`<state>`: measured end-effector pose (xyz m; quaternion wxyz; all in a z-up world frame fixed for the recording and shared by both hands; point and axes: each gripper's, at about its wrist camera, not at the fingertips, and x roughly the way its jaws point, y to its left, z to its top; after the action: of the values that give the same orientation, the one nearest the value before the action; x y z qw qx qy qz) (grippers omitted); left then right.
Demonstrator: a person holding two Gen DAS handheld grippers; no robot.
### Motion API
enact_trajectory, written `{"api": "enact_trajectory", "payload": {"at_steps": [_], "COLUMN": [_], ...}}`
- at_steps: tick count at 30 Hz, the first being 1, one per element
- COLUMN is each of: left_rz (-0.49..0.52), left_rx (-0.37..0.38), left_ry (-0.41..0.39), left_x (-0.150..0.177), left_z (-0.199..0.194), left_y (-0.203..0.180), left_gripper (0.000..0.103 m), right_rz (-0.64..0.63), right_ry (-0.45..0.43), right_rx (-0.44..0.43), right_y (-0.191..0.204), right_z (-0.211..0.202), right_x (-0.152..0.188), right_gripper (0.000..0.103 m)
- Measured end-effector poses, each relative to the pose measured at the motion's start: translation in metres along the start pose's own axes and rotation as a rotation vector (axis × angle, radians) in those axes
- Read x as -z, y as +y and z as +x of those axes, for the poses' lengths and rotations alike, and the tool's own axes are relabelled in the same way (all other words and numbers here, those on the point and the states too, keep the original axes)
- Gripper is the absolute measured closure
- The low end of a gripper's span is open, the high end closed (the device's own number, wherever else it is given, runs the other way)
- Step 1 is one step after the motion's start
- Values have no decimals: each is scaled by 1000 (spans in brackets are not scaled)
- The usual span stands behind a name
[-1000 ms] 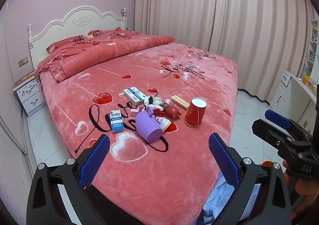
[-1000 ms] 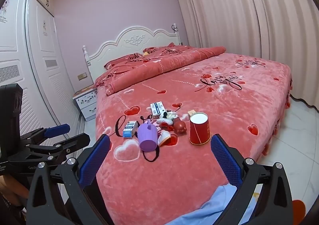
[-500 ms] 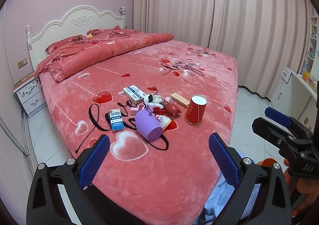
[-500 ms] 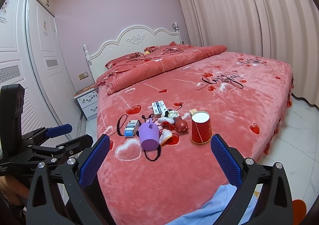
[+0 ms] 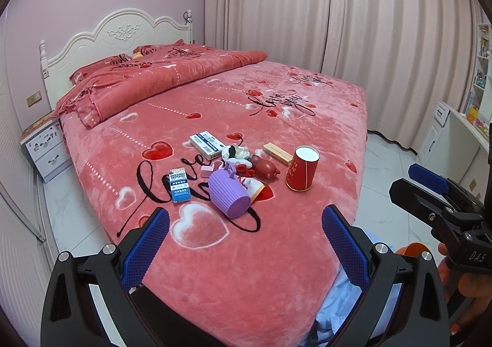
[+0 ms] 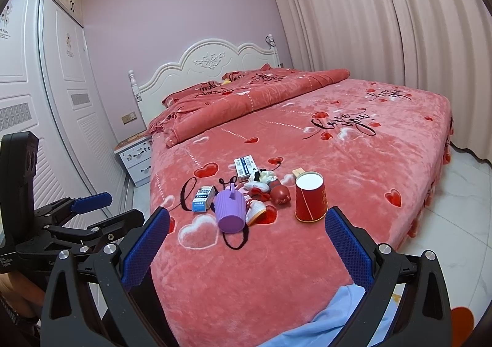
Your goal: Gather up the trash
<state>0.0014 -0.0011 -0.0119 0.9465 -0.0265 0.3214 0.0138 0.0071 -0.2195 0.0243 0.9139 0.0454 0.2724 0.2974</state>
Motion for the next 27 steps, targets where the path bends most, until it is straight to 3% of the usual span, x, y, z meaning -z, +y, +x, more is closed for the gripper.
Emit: {"api": "enact_trajectory", "payload": {"at_steps": [27], "left_rz": [15], "left_rx": [-9], "left_ry": [32], "left_x": [3], "left_z": [5], "left_y": [-3], "left_gripper": [5], "right_rz": [17], "right_ry": [8], "right_rx": [-1], "right_y": [-2], "right_z": [2], "right_x": [5], "right_gripper": [5]}}
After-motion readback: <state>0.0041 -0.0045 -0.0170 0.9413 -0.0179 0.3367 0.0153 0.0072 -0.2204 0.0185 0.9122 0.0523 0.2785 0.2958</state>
